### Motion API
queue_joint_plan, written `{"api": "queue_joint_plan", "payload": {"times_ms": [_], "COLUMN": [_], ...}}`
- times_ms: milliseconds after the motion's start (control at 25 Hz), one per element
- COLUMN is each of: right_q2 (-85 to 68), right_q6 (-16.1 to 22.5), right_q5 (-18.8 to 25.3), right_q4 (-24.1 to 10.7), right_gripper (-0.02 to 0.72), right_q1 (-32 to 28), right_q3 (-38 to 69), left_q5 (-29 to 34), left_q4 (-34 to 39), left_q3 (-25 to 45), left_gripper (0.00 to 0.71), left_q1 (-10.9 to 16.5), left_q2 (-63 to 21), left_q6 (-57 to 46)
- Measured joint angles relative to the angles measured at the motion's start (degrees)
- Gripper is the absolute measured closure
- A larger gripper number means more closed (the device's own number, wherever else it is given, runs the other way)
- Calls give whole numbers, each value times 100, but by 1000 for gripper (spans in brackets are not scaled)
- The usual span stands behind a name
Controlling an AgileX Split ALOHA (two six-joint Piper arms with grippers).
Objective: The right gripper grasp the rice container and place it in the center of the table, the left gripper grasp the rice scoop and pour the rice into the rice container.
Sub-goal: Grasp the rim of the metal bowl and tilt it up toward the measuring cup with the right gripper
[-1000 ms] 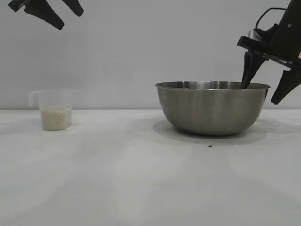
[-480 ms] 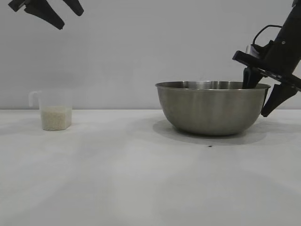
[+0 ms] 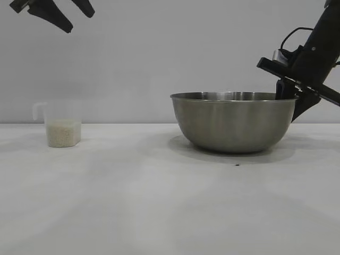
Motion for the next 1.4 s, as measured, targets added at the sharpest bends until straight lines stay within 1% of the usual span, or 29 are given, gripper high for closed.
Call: {"api": "queue_joint_plan", "payload": {"times_ms": [40,80,120,160,200,240,280,320,560,720,960,1160,1400], "right_q2": [0,0,0,0,10,13,28,43,65,65,-320,-603,-658], "right_q6": [23,36,47,45,45,58,58,58,58,58,36,-95,-155], "right_q5": [-3,-3,-3,-3,-3,-15,-45,-43,-21,84,237,358,366], "right_q4": [0,0,0,-28,-61,-93,-96,-96,-127,-131,-308,-408,-614], "right_gripper": [520,562,582,577,628,648,635,703,703,703,703,703,703], "right_q1": [10,10,10,10,10,10,10,10,10,10,10,48,405], "right_q3": [0,0,0,0,0,0,0,0,0,0,0,0,0], "left_q5": [0,0,0,0,0,0,0,0,0,0,66,181,190], "left_q4": [0,0,0,0,0,0,0,0,0,0,0,0,0], "left_q3": [0,0,0,0,0,0,0,0,0,0,0,0,0], "left_gripper": [325,325,325,325,325,325,325,325,325,325,325,325,325], "left_q1": [0,0,0,0,0,0,0,0,0,0,0,0,0], "left_q2": [0,0,0,0,0,0,0,0,0,0,0,0,0], "left_q6": [0,0,0,0,0,0,-9,-13,-34,-57,-70,-95,-102]}}
